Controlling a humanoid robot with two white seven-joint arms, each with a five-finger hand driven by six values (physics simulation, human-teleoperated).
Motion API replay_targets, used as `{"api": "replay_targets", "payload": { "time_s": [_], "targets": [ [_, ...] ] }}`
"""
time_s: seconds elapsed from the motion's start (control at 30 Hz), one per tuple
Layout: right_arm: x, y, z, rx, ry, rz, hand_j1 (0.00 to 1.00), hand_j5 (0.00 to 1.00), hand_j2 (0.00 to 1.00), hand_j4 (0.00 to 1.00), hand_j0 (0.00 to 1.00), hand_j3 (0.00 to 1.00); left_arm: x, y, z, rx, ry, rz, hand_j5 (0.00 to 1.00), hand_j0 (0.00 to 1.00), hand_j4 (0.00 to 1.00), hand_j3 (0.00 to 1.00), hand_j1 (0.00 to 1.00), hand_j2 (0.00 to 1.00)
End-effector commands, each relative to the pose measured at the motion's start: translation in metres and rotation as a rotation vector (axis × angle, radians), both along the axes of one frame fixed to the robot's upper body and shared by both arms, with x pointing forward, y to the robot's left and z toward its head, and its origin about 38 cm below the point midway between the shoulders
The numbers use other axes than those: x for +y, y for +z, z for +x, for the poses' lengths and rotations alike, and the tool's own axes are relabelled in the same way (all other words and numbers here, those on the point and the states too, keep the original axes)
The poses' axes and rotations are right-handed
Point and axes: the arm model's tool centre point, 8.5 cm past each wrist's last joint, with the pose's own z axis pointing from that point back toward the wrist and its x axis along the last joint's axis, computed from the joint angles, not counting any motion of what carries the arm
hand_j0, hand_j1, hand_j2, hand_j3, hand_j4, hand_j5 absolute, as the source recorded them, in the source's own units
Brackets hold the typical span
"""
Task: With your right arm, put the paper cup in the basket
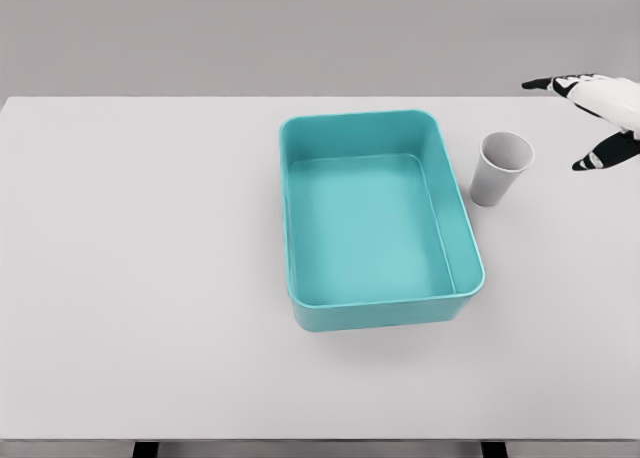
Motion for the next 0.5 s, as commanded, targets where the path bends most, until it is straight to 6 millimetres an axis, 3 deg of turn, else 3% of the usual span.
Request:
{"api": "replay_targets", "payload": {
  "time_s": [0.0, 0.2, 0.3, 0.37, 0.4, 0.47],
  "targets": [
    [0.001, -0.001, 0.0, 0.006, 0.008, 0.0, 1.0, 1.0, 1.0, 1.0, 1.0, 1.0, 0.0, 0.0, 0.0, 0.001, 0.0, 0.0, 1.0, 1.0, 1.0, 1.0, 1.0, 1.0],
    [-0.002, -0.004, -0.003, 0.048, 0.028, 0.056, 1.0, 1.0, 1.0, 1.0, 1.0, 1.0, 0.0, 0.0, 0.0, 0.0, 0.0, 0.0, 1.0, 1.0, 1.0, 1.0, 1.0, 1.0],
    [-0.047, -0.026, 0.0, 0.232, 0.028, 0.275, 1.0, 1.0, 1.0, 1.0, 1.0, 1.0, 0.0, 0.0, 0.0, 0.0, 0.0, 0.0, 1.0, 1.0, 1.0, 1.0, 1.0, 1.0],
    [-0.071, -0.037, 0.002, 0.261, -0.029, 0.399, 1.0, 1.0, 1.0, 1.0, 1.0, 1.0, 0.0, 0.0, 0.0, 0.0, 0.0, 0.0, 1.0, 1.0, 1.0, 1.0, 1.0, 1.0],
    [-0.079, -0.043, 0.003, 0.277, -0.063, 0.438, 1.0, 1.0, 1.0, 1.0, 1.0, 1.0, 0.0, 0.0, 0.0, 0.001, 0.0, 0.0, 1.0, 1.0, 1.0, 1.0, 1.0, 1.0],
    [-0.069, -0.046, 0.005, 0.289, -0.045, 0.479, 1.0, 1.0, 1.0, 1.0, 1.0, 1.0, 0.0, 0.0, 0.0, 0.0, 0.0, 0.0, 1.0, 1.0, 1.0, 1.0, 1.0, 1.0]
  ]
}}
